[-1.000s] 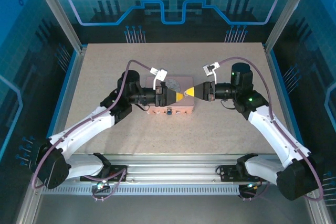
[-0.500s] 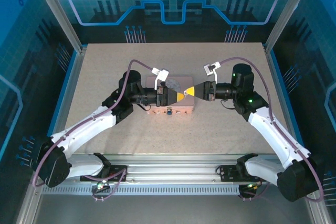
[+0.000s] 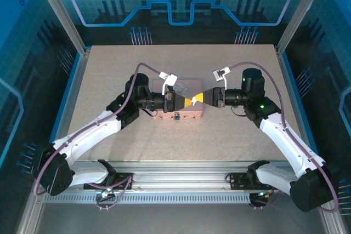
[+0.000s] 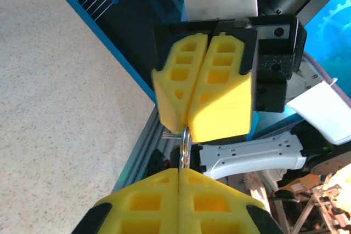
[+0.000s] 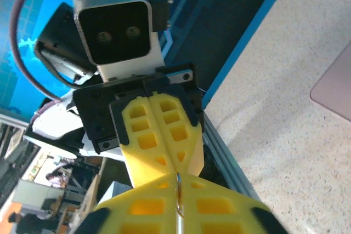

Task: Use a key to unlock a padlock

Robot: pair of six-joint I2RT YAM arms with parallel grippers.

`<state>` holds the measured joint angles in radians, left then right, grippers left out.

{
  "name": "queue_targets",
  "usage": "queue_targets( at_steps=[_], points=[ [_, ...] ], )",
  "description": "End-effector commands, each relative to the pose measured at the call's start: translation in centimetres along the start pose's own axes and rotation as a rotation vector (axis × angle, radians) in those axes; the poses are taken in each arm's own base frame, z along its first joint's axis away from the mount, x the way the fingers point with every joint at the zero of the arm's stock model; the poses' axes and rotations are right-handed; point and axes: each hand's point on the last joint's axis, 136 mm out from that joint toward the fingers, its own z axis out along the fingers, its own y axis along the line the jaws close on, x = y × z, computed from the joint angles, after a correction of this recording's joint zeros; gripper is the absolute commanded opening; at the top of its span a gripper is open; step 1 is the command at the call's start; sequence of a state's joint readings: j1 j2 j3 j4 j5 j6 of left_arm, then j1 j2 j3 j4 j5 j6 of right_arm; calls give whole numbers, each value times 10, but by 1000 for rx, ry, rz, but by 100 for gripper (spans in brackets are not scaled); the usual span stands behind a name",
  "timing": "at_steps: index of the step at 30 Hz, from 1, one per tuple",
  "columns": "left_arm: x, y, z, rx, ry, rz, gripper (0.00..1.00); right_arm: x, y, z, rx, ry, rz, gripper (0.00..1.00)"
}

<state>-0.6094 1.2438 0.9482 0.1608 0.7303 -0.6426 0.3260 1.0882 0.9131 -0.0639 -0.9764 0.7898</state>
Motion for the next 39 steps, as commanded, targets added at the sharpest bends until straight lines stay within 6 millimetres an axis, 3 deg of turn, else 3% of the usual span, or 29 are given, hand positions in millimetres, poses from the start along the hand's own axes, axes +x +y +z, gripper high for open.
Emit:
queue_targets(
  at_steps=[1, 6, 9, 14, 26, 36, 39],
  points=[
    [0, -3, -5, -66, 34, 47, 0, 5, -9, -10, 64, -6, -20, 35],
    [7, 14, -8, -197, 131, 57, 0, 2, -35, -24, 206, -34, -26, 46],
    [12, 23, -8, -246, 212, 59, 0, 1, -39, -24, 235, -24, -42, 48],
    [17, 21, -2, -229, 308, 52, 0, 0, -28, -18, 142, 3, -61, 48],
    [16, -2, 1, -100, 321, 67, 0, 16, -11, 3, 18, 95, -95, 48],
    [18, -8, -1, -84, 316, 75, 0, 24, 0, 8, -26, 137, -121, 27],
    [18, -9, -2, -82, 313, 79, 0, 28, 1, 8, -30, 150, -125, 25]
  ],
)
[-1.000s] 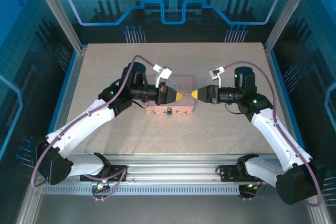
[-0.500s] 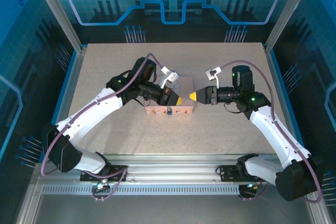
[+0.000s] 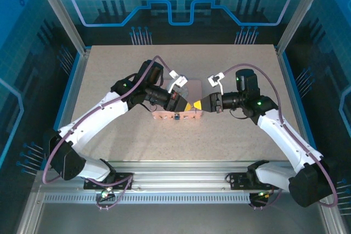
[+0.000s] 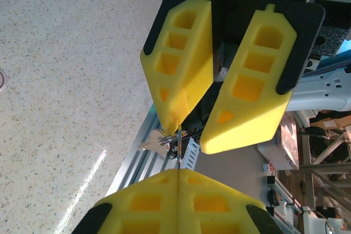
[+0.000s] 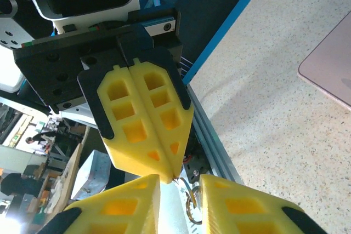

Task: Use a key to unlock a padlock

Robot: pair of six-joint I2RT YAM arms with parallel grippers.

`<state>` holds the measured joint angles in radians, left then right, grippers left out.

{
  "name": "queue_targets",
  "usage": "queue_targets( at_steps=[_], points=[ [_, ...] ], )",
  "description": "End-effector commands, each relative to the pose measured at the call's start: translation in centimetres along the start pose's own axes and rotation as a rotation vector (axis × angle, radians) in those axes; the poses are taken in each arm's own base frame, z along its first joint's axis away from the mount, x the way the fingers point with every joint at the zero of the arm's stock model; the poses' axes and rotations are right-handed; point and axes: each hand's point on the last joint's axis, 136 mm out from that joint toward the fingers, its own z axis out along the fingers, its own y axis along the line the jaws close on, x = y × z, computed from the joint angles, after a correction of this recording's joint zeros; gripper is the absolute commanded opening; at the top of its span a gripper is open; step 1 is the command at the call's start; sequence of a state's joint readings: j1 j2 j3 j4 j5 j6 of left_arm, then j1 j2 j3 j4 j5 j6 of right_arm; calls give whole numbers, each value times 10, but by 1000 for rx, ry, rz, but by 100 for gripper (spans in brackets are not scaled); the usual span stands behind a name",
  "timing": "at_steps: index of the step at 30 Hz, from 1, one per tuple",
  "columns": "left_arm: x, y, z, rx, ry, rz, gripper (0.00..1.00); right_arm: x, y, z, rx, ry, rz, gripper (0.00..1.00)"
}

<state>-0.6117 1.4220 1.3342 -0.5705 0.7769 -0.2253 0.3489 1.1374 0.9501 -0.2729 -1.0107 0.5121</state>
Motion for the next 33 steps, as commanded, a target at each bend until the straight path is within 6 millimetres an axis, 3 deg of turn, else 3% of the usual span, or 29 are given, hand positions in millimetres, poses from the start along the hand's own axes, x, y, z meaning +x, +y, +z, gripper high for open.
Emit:
queue_targets(
  at_steps=[1, 6, 9, 11, 13, 15, 17, 20, 21, 26, 33],
  points=[
    [-1, -17, -7, 44, -17, 61, 0, 2, 16, 1, -45, 31, -43, 25],
    [-2, -17, -6, 47, -17, 60, 0, 5, 21, 4, -58, 51, -63, 13],
    [-3, -18, -6, 48, -19, 62, 0, 6, 24, 6, -63, 59, -78, 1],
    [-4, -16, -6, 35, -24, 60, 0, 7, 25, 6, -46, 60, -94, 0],
    [-7, -12, -8, 8, -44, 56, 17, 4, 20, 5, -6, 47, -104, 0],
    [-11, -4, -12, -21, -83, 32, 43, 2, 14, 3, 52, 30, -113, 0],
    [-16, 4, -18, -40, -126, 1, 52, 0, 9, 1, 96, 13, -128, 0],
    [-22, 24, -29, -125, -210, -60, 83, -1, 0, -1, 185, 0, -160, 0],
    [-24, 30, -33, -154, -236, -80, 99, -2, -2, -2, 208, -4, -174, 0],
    [-31, 59, -54, -267, -354, -215, 99, -12, -18, -6, 395, -46, -270, 0],
    [-47, 75, -65, -156, -458, -412, 99, -45, -41, -18, 696, -164, -464, 0]
  ],
)
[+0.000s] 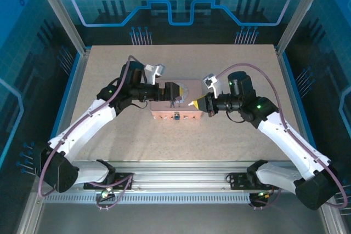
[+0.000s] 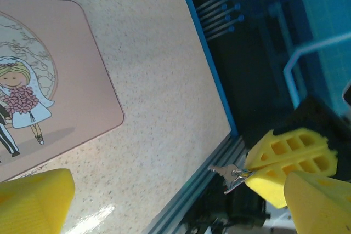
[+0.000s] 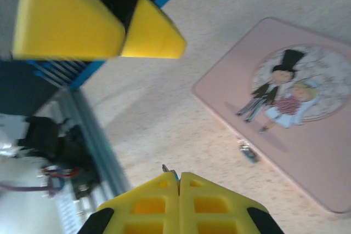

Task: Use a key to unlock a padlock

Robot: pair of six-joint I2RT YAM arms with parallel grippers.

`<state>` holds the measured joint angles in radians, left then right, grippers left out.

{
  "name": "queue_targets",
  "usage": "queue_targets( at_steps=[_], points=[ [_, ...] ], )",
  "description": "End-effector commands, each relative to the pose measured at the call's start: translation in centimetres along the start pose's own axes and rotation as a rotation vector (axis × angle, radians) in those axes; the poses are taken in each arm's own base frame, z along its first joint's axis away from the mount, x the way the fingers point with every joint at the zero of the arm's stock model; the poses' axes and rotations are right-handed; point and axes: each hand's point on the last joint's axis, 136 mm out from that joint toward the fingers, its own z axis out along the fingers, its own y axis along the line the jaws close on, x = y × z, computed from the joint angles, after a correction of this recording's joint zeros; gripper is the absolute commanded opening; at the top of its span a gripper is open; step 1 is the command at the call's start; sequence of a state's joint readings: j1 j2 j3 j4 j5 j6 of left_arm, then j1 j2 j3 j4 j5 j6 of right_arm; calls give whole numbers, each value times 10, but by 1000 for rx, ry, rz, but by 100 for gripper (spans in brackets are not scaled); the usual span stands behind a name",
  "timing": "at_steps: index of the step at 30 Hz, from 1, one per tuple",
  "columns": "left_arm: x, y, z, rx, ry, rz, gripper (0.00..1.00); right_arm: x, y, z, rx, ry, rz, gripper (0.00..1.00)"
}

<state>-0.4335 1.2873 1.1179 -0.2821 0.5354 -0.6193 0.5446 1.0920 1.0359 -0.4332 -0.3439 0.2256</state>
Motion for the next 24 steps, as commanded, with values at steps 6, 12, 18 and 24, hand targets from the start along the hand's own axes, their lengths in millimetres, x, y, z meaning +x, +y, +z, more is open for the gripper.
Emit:
queue_targets(
  at_steps=[6, 12, 18, 24],
  points=[
    [-20, -5, 10, 88, -22, -307, 89, -57, -33, -15, 384, -312, -346, 0],
    [-31, -23, 17, 196, -46, -443, 78, -73, -17, -15, 416, -435, -544, 0],
    [-28, -52, 30, 291, 6, -514, 74, -79, 0, -10, 451, -459, -659, 0],
    [-28, -68, 35, 335, 21, -528, 72, -77, 6, -5, 472, -459, -713, 0]
  ],
)
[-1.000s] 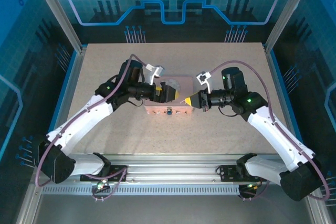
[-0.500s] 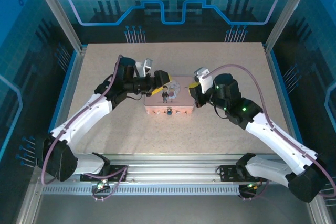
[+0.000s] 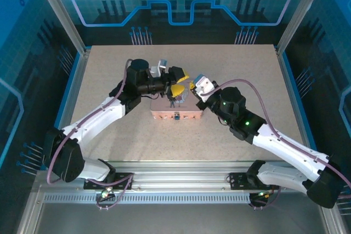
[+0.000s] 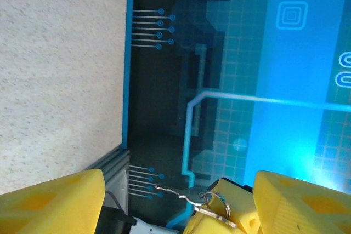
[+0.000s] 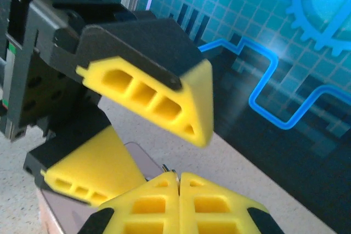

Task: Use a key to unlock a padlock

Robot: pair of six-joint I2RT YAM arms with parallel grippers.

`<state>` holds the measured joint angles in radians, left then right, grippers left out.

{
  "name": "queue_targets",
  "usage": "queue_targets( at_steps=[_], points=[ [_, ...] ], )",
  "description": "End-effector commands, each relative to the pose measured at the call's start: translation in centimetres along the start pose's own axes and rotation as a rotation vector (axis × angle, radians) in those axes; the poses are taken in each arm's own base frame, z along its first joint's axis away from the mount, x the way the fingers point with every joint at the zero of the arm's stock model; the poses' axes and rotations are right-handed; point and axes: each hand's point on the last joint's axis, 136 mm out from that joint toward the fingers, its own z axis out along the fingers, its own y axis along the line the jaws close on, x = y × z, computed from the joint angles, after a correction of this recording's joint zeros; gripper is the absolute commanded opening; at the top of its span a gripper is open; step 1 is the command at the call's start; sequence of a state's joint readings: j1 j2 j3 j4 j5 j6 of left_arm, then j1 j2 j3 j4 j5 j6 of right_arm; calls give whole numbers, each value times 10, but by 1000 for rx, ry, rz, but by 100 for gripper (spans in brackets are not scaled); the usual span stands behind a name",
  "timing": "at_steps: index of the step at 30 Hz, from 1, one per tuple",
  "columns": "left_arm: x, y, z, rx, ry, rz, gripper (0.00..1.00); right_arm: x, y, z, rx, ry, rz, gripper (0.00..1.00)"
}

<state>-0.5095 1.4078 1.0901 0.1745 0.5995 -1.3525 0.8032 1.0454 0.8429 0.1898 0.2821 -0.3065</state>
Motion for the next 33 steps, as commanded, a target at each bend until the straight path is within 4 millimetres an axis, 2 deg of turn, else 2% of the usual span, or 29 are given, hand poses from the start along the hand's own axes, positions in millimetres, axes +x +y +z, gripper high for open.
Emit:
queue_targets(
  at_steps=[1, 9, 13, 24, 29, 33],
  points=[
    [5, -22, 3, 64, 30, -12, 70, -6, -3, 2, 53, -25, -64, 0],
    [5, -25, 4, 76, 35, -20, 53, 6, 3, 1, 51, 3, -115, 0],
    [5, -25, 6, 75, 40, -23, 41, 8, 6, 0, 44, 2, -123, 0],
    [4, -20, 7, 73, 52, -33, 18, 13, 16, 2, 24, 20, -176, 0],
    [1, -18, 6, 69, 43, -36, 1, 15, 17, 1, 24, 27, -185, 0],
    [-1, -16, 4, 55, 34, -25, 0, 17, 18, 1, 19, 40, -182, 0]
  ],
)
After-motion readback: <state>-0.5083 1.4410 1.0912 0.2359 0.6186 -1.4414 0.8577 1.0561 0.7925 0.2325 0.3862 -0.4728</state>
